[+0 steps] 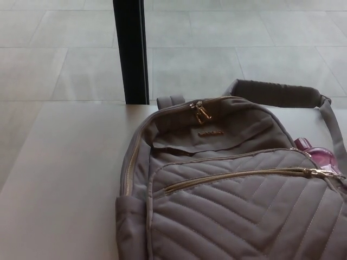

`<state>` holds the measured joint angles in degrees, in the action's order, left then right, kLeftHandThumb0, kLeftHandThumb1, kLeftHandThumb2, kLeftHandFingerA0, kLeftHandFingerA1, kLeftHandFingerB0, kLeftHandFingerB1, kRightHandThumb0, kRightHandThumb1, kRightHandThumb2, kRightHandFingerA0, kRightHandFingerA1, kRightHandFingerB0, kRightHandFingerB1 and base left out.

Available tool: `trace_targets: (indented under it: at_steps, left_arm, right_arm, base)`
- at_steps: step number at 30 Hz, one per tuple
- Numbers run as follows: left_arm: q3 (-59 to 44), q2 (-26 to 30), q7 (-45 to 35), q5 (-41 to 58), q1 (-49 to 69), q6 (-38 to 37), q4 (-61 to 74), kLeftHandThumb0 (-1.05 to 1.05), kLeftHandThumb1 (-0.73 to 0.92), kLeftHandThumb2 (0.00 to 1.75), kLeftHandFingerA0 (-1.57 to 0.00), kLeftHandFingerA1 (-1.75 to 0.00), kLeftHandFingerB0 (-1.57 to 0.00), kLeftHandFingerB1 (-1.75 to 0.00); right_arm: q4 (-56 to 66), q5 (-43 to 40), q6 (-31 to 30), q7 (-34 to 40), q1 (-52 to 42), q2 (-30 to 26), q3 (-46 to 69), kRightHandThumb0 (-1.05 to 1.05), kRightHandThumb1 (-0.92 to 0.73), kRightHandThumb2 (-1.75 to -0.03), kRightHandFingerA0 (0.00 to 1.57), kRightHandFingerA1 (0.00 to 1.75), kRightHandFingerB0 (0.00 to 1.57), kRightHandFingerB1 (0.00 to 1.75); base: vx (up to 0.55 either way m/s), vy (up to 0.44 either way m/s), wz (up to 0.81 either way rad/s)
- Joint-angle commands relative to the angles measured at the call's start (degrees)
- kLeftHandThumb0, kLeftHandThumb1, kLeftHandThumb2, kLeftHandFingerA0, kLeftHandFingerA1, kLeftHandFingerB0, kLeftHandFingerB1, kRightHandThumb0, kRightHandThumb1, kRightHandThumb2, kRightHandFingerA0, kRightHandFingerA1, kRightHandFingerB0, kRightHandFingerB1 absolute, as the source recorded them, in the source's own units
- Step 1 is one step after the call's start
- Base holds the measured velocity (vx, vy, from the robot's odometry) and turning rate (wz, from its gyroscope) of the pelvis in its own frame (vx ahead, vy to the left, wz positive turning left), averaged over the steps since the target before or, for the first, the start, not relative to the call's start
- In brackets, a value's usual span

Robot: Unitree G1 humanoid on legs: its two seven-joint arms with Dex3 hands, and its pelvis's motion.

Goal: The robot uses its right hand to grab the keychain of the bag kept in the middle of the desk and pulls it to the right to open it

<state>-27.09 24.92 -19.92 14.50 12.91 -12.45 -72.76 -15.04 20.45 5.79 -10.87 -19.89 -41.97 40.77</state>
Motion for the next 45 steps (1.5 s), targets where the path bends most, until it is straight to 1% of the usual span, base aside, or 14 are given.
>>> trace_targets:
  at_steps: [1,5,6,8,11,13,15,18,19,20,22,23,27,45]
  left_arm:
    - [-0.46,0.64,1.13,0.33,0.44,-0.37,0.39,-0.83,0.75,1.15,-0.51,-0.64,-0.44,-0.53]
    - [0.13,1.57,2.88,-0.53,0.42,0.45,0.54,-0.87,0.92,0.72,-0.55,-0.55,-0.46,-0.38]
    - [0.39,1.91,3.09,-0.85,0.03,0.53,0.51,-0.86,0.92,0.72,-0.54,-0.54,-0.44,-0.38]
    - [0.06,2.36,2.68,-0.5,-0.08,1.06,0.24,-0.84,0.92,0.7,-0.5,-0.54,-0.4,-0.39]
    - [0.39,2.77,3.41,-0.88,-0.5,1.75,0.41,-0.83,0.92,0.69,-0.51,-0.57,-0.4,-0.4]
    - [0.67,3.33,3.39,-1.13,-1.49,2.55,0.17,-0.83,0.92,0.69,-0.49,-0.53,-0.37,-0.39]
    - [0.69,3.78,3.23,-1.11,-1.43,3.07,-0.06,-0.83,0.92,0.69,-0.49,-0.55,-0.35,-0.39]
    - [0.87,4.22,3.62,-1.15,-1.35,4.04,-0.24,-0.83,0.92,0.67,-0.5,-0.55,-0.37,-0.38]
    - [1.31,4.44,3.83,-1.57,-1.29,4.11,-0.43,-0.83,0.74,1.12,-0.46,-0.62,-0.32,-0.52]
    - [1.66,4.54,4.09,-1.88,-1.23,3.95,-0.46,-0.84,0.92,0.68,-0.51,-0.53,-0.38,-0.38]
    - [2.38,4.75,4.28,-2.54,-1.09,3.47,-0.62,-0.81,0.73,1.09,-0.44,-0.58,-0.32,-0.51]
    - [3.64,5.08,4.75,-3.7,-1.01,3.05,-0.76,-0.78,0.89,0.66,-0.52,-0.47,-0.39,-0.37]
    - [4.86,5.87,5.66,-3.55,-1.07,3.35,-0.78,-0.69,0.62,0.98,-0.48,-0.62,-0.33,-0.51]
    - [5.36,6.22,4.37,-3.5,-0.86,3.62,-0.57,-0.62,0.72,0.62,-0.49,-0.55,-0.42,-0.36]
  right_arm:
    - [-33.12,-23.05,-2.31,12.58,6.25,8.84,19.66,-0.64,-0.52,-0.84,0.43,0.77,0.12,0.42]
    - [-36.53,-24.65,-4.08,12.05,5.57,12.1,20.7,-0.53,-0.65,-0.58,0.27,0.89,0.15,0.32]
    - [-35.57,-24.29,-5.29,12.67,5.16,13.17,20.52,-0.51,-0.62,-0.6,0.7,1.65,0.15,0.34]
    - [-41.31,-24.26,-6.35,10.36,5.19,12.63,20.25,-0.54,-0.55,-0.75,1.09,1.49,0.15,0.39]
    - [-36.43,-24.4,-9.13,6.05,2.64,15.37,19.28,-0.48,-0.65,-0.62,0.72,1.61,0.16,0.37]
    - [-30.2,-23.49,-10.86,3.25,-0.05,17.91,17.59,-0.44,-0.7,-0.62,0.3,0.69,0.14,0.32]
    - [-37.45,-21.74,-8.26,0.01,0.52,15.43,15.37,-0.44,-0.68,-0.6,0.46,0.56,0.2,0.3]
    - [-45.55,-19.73,-4.53,-1.65,2.09,12.77,12.65,-0.52,-0.52,-0.82,0.25,0.57,0.13,0.41]
    - [-46.34,-20.09,-3.89,-3.22,2.05,12.46,12.23,-0.5,-0.53,-0.81,0.24,0.58,0.12,0.41]
    - [-47.19,-20.06,-3.32,-3.45,2.18,12.13,11.7,-0.47,-0.68,-0.61,0.3,0.55,0.18,0.29]
    - [-48.5,-20.06,-2.38,-3.91,2.66,11.66,11.01,-0.57,-0.54,-0.84,0.39,0.66,0.14,0.42]
    - [-48.86,-20.49,-1.35,-4.67,2.94,11.46,10.5,-0.5,-0.69,-0.6,0.44,0.61,0.23,0.29]
    - [-49.37,-19.27,2.63,-3.91,2.06,11.39,5.88,-0.52,-0.67,-0.6,0.51,0.58,0.3,0.31]
    - [-52.24,-18.73,11.26,-0.2,1.51,8.48,-9.18,-0.55,-0.66,-0.6,0.68,0.61,0.33,0.31]
  base:
    - [0.0,0.0,0.0]
    - [0.0,0.0,0.0]
    - [0.0,0.0,0.0]
    - [0.0,0.0,0.0]
    - [0.0,0.0,0.0]
    - [0.0,0.0,0.0]
    - [0.0,0.0,0.0]
    - [0.0,0.0,0.0]
    - [0.0,0.0,0.0]
    - [0.0,0.0,0.0]
    - [0.0,0.0,0.0]
    - [0.0,0.0,0.0]
    - [0.0,0.0,0.0]
    - [0.0,0.0,0.0]
